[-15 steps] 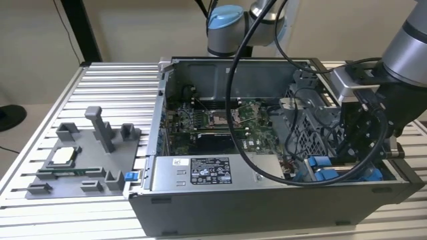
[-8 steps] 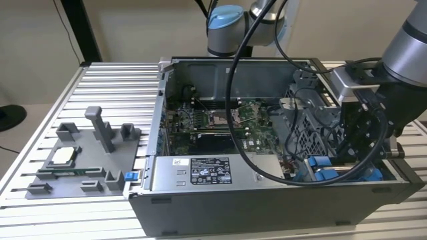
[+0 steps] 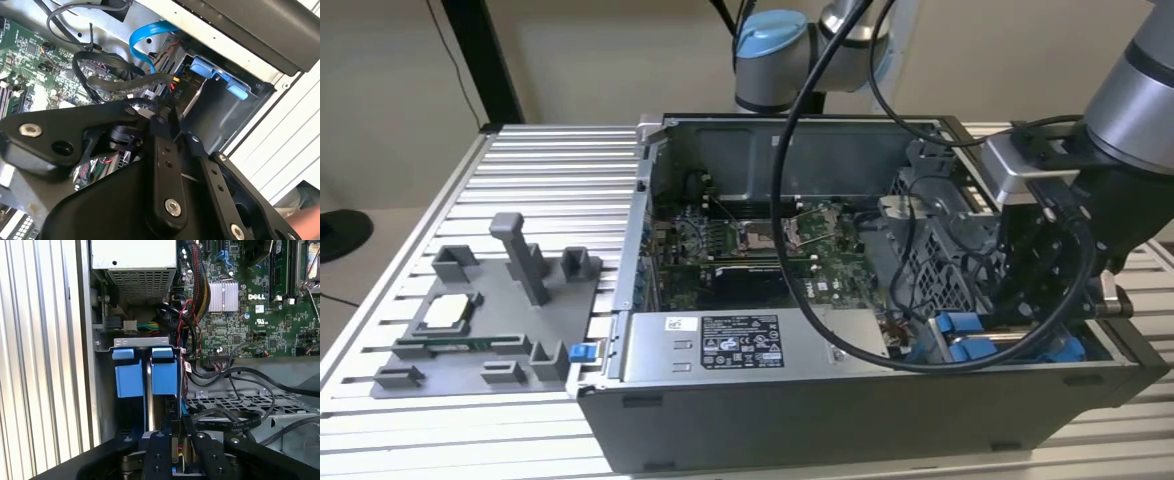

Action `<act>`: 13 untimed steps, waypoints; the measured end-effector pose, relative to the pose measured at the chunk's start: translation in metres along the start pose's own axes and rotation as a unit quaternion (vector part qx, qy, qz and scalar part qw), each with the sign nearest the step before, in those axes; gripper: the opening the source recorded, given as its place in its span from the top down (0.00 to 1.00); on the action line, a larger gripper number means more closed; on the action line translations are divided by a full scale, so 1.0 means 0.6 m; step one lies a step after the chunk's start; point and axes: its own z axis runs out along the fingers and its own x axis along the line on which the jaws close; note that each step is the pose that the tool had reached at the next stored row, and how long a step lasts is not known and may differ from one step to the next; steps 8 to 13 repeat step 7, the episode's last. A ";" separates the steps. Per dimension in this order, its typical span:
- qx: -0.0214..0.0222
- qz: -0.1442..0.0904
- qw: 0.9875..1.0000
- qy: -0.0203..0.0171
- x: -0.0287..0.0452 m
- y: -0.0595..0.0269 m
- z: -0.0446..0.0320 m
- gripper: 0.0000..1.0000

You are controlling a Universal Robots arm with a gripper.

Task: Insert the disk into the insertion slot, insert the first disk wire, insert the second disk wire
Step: 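Insert the second disk wire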

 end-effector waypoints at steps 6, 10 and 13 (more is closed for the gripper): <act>0.000 0.000 1.000 0.000 0.000 0.000 0.000 0.00; 0.000 0.000 1.000 0.000 0.000 0.000 0.000 0.00; 0.000 0.000 1.000 0.000 0.000 0.000 0.000 0.00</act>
